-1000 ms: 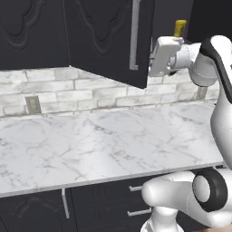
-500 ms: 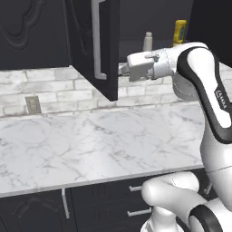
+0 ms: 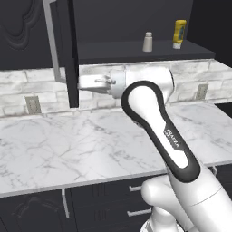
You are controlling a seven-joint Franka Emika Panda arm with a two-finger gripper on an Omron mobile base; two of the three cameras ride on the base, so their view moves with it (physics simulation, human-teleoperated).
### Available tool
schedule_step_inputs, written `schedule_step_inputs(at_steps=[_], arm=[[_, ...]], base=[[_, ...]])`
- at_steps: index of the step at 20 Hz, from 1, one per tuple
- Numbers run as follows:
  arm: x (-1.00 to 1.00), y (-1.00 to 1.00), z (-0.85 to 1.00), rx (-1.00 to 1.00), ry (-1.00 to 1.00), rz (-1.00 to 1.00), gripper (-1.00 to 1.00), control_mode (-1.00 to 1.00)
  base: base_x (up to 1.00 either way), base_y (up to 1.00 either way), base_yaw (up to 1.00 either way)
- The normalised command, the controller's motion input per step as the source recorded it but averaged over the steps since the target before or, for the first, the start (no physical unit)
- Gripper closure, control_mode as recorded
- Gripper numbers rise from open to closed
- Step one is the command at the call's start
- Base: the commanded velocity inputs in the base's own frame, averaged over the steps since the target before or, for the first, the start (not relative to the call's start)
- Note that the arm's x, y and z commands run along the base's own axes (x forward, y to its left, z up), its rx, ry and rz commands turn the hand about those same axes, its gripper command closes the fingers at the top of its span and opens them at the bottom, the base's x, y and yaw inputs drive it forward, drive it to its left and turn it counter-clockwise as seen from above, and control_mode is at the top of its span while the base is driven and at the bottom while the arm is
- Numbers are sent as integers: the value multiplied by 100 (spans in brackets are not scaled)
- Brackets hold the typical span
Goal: Move the shaker and mustard from the cabinet to the dining counter.
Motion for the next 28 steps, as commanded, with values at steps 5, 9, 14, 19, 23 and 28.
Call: schedule_step_inputs(at_steps=[5, 9, 14, 19, 23, 28], arm=[[10, 29, 0, 0, 0, -12, 100, -100], [8, -64, 0, -5, 17, -14, 100, -100], [2, -100, -1, -19, 12, -31, 100, -100], [18, -100, -20, -13, -2, -16, 100, -100], [41, -89, -22, -26, -4, -21, 100, -100], [59, -65, -9, -37, -1, -42, 100, -100]], base=[[0, 0, 0], [0, 0, 0], [0, 0, 0], [0, 0, 0], [0, 0, 0], [0, 0, 0]])
